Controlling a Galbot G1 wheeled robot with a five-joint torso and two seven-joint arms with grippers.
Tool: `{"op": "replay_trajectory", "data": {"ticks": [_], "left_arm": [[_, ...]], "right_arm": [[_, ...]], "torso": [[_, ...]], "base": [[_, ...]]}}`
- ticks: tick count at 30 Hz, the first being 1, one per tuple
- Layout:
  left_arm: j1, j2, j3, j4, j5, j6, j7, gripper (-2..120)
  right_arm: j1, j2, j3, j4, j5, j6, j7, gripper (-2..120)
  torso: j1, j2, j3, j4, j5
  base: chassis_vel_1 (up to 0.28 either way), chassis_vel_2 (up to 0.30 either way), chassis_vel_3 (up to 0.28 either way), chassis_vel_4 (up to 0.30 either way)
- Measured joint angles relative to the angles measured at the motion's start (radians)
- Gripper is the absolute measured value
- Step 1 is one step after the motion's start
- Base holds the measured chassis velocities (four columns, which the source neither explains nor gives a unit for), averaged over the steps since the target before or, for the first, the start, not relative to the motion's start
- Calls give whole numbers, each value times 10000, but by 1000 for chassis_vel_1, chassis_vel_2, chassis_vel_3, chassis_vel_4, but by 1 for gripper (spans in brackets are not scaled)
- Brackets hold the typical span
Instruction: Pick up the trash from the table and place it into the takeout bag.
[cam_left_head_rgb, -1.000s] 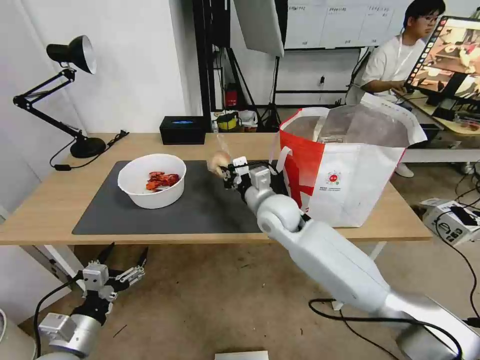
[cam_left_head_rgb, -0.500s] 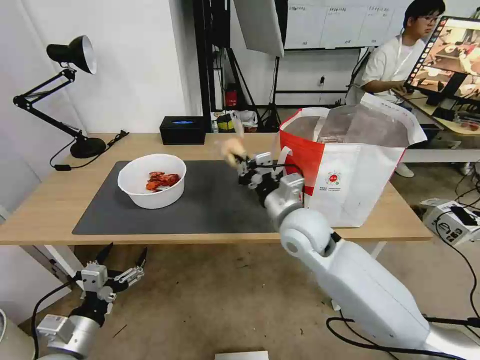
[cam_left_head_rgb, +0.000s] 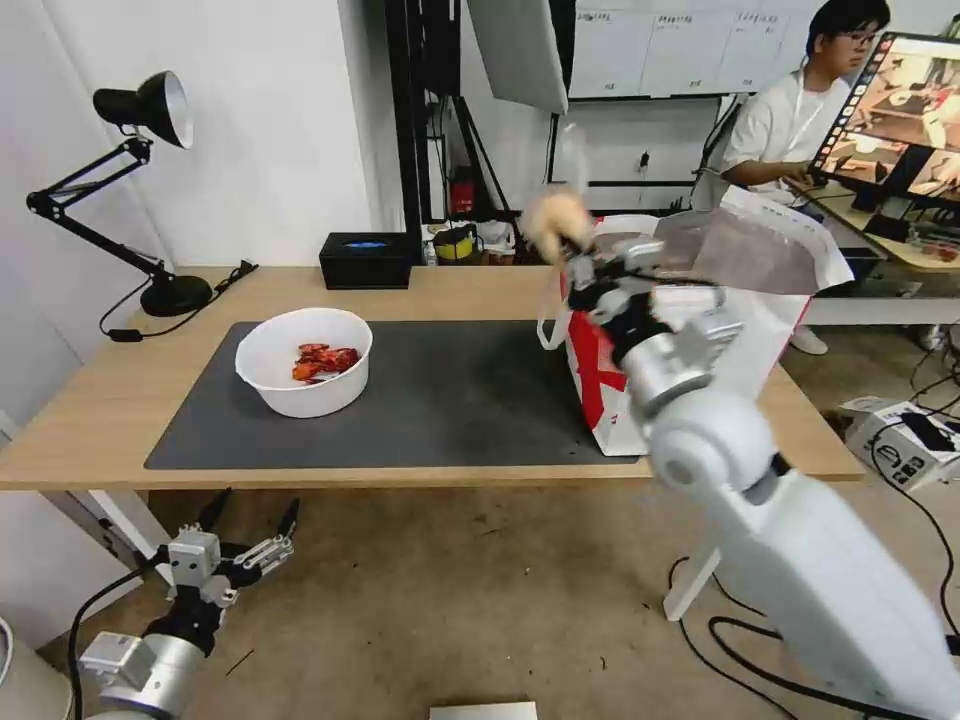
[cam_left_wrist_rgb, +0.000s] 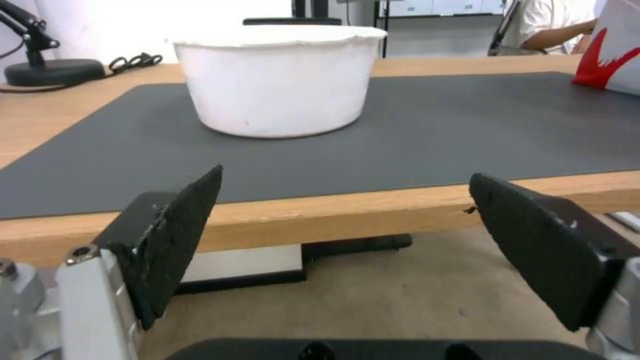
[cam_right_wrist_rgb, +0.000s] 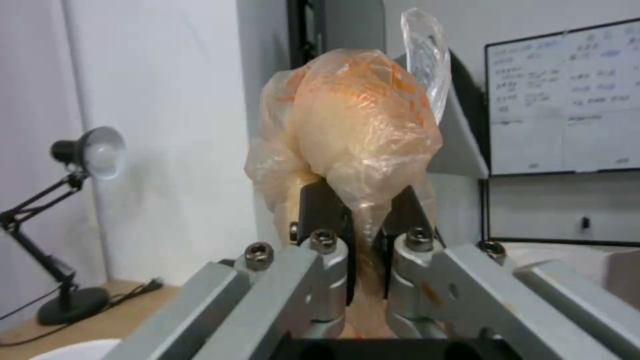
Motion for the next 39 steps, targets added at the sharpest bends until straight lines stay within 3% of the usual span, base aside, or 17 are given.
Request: {"op": "replay_trajectory", "data": {"ticks": [11,24,39], "left_arm": [[-8,0,120,-80,36,13,-2,100],[-58,-88,309,-136,98,12,-2,100],[-28,-3,428,-261,140,5,-2,100]], "right_arm": [[-631,-805,1285,-275,473,-7,-79,3],[-685,-1280,1571,-635,461,-401,373,3],[-853,-1775,1795,-453,533,-1074,581,57]], "torso": [[0,0,0,0,1],[0,-1,0,1,0],[0,0,0,0,0]], "base": [[0,0,0,0],[0,0,0,0],[0,0,0,0]]}}
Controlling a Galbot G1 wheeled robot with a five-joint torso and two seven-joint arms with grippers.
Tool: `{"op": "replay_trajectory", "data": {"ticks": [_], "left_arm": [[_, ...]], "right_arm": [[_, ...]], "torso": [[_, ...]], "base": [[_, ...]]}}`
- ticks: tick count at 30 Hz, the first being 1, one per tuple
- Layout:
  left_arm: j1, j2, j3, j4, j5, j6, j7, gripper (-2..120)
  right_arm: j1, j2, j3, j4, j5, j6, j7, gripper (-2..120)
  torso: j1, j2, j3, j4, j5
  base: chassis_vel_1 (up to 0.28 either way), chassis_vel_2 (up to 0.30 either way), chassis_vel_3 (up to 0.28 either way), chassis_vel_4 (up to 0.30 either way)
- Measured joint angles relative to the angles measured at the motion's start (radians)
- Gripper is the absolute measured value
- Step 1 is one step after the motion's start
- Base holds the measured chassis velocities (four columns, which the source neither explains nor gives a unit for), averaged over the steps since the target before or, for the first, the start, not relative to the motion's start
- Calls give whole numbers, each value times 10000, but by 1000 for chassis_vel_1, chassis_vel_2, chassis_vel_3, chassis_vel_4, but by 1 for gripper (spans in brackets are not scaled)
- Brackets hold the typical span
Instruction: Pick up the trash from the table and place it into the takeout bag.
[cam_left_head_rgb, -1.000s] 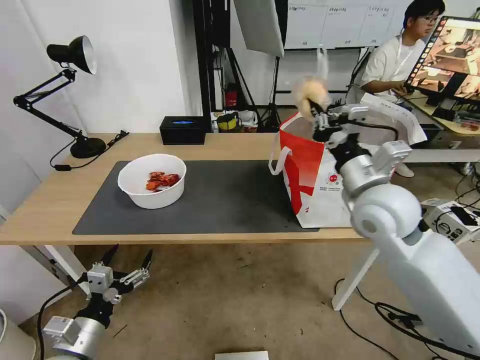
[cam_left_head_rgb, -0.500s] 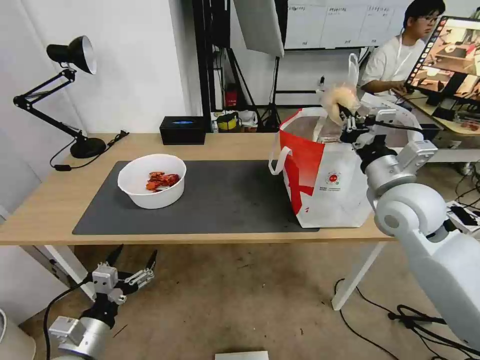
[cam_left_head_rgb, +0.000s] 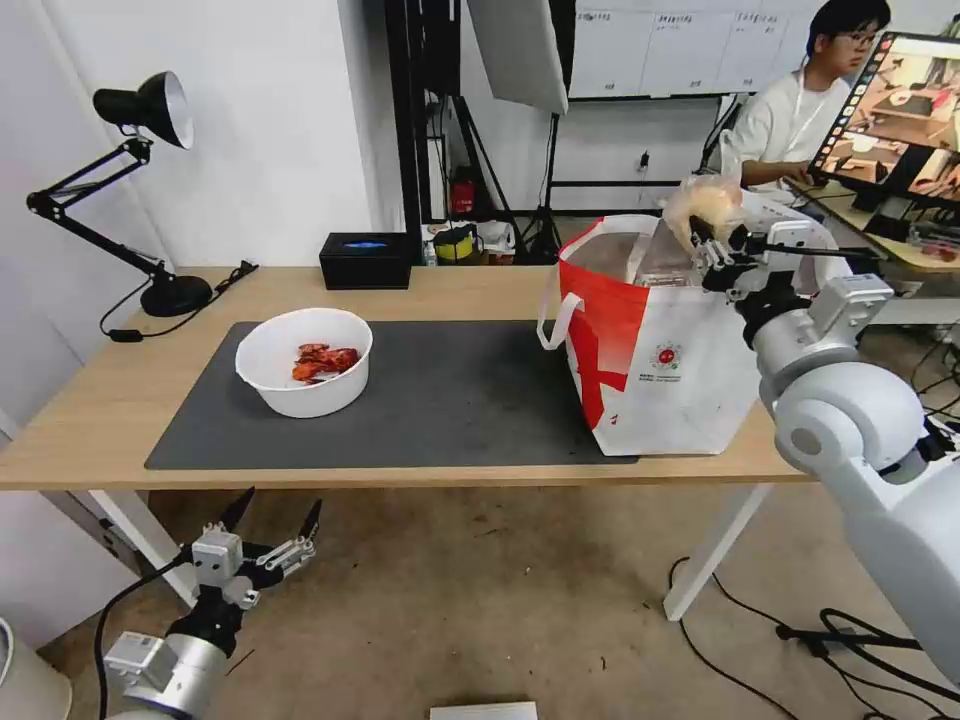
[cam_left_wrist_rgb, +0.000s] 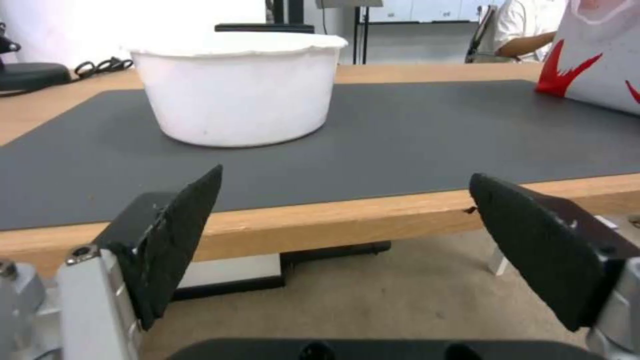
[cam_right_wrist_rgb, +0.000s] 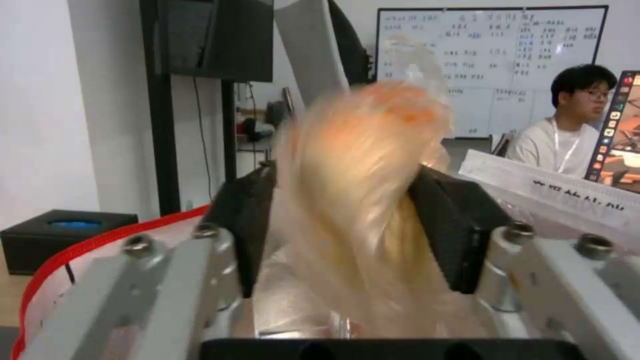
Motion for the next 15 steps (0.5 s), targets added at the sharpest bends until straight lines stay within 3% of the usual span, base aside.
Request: {"op": "replay_trajectory", "data": {"ticks": [10,15], "left_arm": [[54,-20,-7,-69,27,0,0,100],[54,1,-10,-77,27,2,0,100]], "right_arm": [[-35,-21,-61,31,42,-79,40,95],[-21,-42,-82,48,96,-116,40,100]], "torso": [[0,0,0,0,-1],[0,0,0,0,-1]], "base": [[0,0,0,0],[0,0,0,0]]}}
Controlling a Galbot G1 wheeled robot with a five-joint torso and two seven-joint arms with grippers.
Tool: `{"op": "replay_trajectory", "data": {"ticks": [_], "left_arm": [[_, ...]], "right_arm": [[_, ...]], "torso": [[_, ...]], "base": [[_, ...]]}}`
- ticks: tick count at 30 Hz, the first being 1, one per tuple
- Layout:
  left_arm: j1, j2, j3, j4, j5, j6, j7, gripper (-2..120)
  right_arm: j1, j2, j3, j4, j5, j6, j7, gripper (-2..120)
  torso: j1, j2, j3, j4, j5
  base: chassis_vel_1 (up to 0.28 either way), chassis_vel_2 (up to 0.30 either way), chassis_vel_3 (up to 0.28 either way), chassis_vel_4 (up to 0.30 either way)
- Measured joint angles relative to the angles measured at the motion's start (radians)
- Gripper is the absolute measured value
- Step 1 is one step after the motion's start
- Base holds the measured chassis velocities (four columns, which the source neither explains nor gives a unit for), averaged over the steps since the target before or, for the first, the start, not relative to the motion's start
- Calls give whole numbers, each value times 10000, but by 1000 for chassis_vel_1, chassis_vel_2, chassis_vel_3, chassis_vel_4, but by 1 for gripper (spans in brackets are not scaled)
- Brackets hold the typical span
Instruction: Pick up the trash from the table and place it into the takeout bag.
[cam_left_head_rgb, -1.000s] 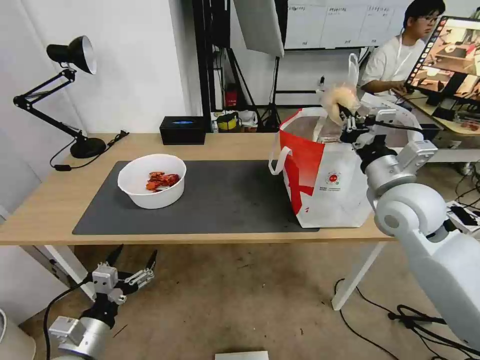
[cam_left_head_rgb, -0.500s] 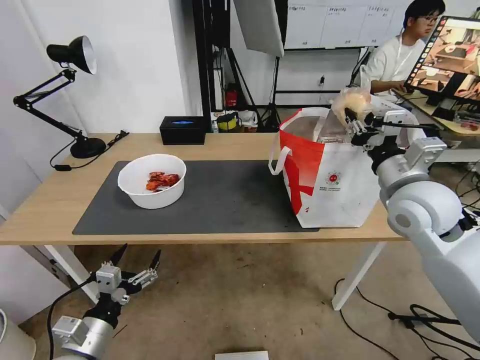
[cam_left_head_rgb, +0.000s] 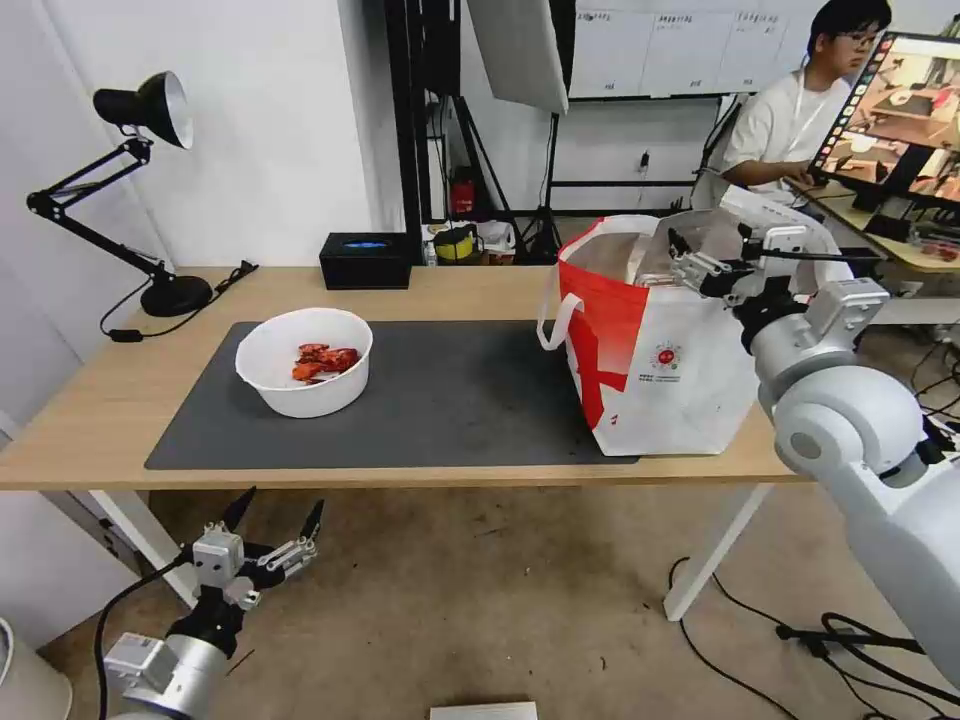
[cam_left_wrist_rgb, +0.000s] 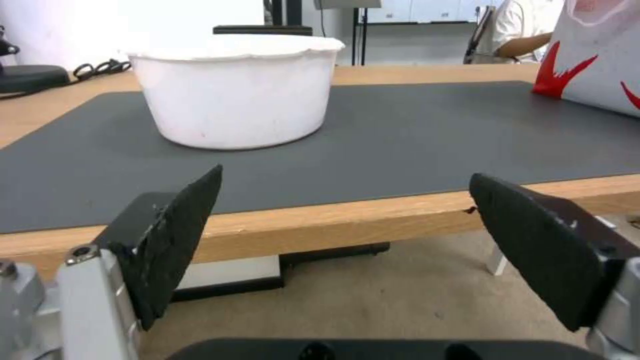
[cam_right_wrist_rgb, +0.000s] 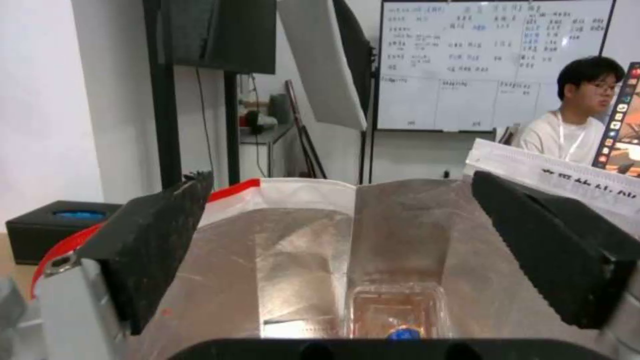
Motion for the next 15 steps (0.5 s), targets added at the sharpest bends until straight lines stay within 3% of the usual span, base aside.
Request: {"op": "replay_trajectory", "data": {"ticks": [8,15], "left_arm": [[-29,22,-3,2,-5,9,0,100],[-74,-16,0,58,-6,13,3,100]], "right_arm": [[-30,49,-9,82,44,-2,-9,100],[-883,243,72,1257,481,200,5,100]], "torso": [[1,1,0,0,1],[1,0,0,0,-1]], "base": [[0,0,0,0],[0,0,0,0]]}}
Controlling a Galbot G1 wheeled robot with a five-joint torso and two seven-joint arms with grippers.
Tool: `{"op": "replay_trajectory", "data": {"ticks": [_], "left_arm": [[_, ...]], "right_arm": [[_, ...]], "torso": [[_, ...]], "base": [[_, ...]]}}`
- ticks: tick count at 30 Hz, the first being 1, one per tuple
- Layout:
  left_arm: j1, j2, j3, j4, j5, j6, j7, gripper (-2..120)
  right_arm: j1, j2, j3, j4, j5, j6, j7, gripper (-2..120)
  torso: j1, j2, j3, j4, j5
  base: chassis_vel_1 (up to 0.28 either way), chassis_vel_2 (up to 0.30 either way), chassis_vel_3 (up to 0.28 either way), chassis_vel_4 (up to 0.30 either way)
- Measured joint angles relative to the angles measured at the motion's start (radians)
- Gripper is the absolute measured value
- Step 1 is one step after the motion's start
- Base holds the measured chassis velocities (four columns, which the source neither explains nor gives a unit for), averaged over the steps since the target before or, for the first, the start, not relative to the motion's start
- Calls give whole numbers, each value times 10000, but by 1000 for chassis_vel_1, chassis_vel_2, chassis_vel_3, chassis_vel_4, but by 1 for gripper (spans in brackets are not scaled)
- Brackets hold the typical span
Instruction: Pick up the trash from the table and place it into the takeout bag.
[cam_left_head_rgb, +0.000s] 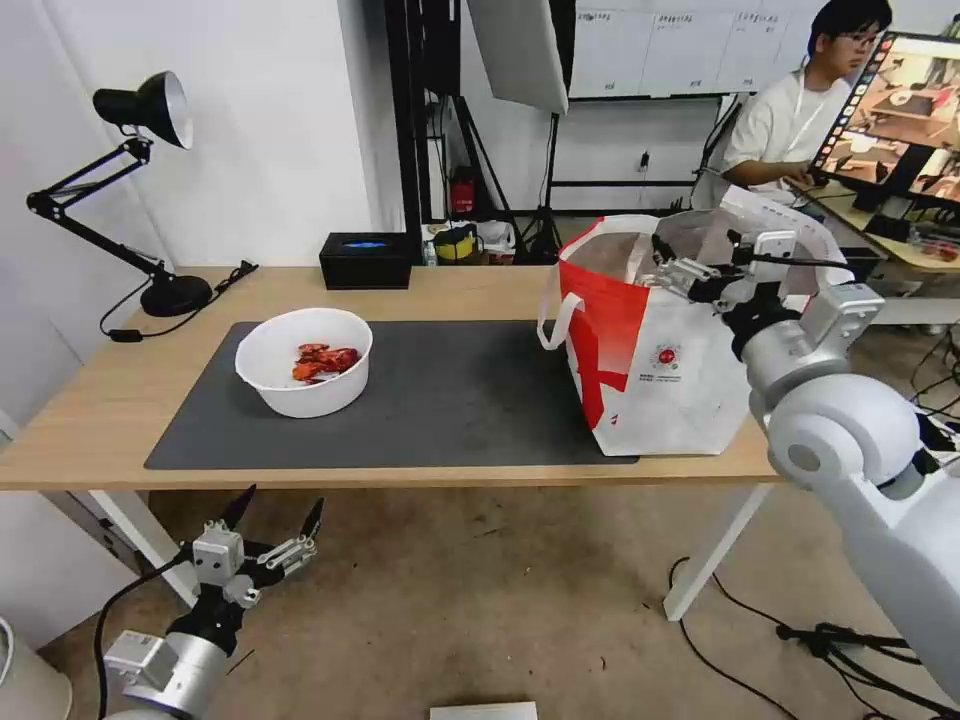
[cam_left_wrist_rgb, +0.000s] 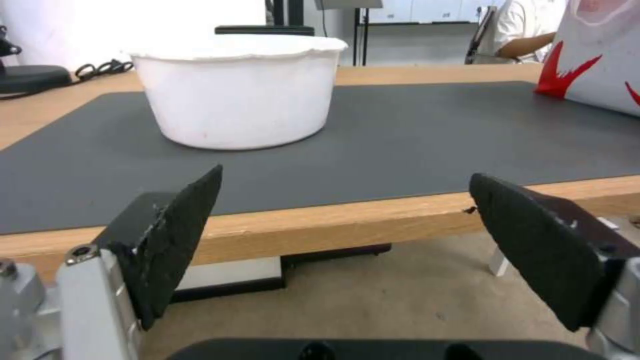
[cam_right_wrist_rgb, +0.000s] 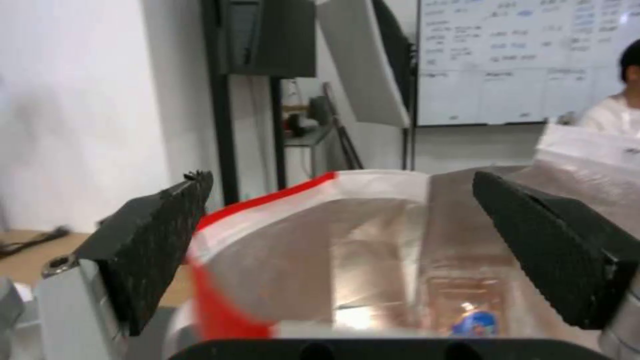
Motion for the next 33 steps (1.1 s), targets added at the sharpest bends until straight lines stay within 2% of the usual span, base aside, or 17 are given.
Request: {"op": "replay_trajectory", "data": {"ticks": [9,11,13,15,25,33], "left_arm": [[-42,-70,-33,30,0,3,1,100],[-47,-136,-44,70,6,2,2,100],[-48,-152,-44,75,8,2,2,100],[-47,-208,-44,108,22,-9,12,100],[-65,-257,-51,174,34,-57,48,100],[-55,-260,-73,194,26,-82,90,100]], "right_arm": [[-1319,128,170,1265,-272,93,-171,100],[-2301,254,226,1666,-857,164,-336,100],[-2491,292,231,1702,-980,202,-375,100],[-3599,582,266,1810,-1746,426,-644,100],[-5456,1270,240,1315,-3421,1427,-1265,100],[-6384,1956,117,761,-4376,2120,-1295,100]], "torso": [[0,0,-1,0,-1],[0,1,0,0,0],[0,1,-1,0,-1],[-1,0,-1,-1,1],[-1,0,0,-1,1],[-1,1,0,0,1]], "base": [[0,0,0,0],[0,0,0,0],[0,0,0,0],[0,0,0,0],[0,0,0,0],[0,0,0,0]]}}
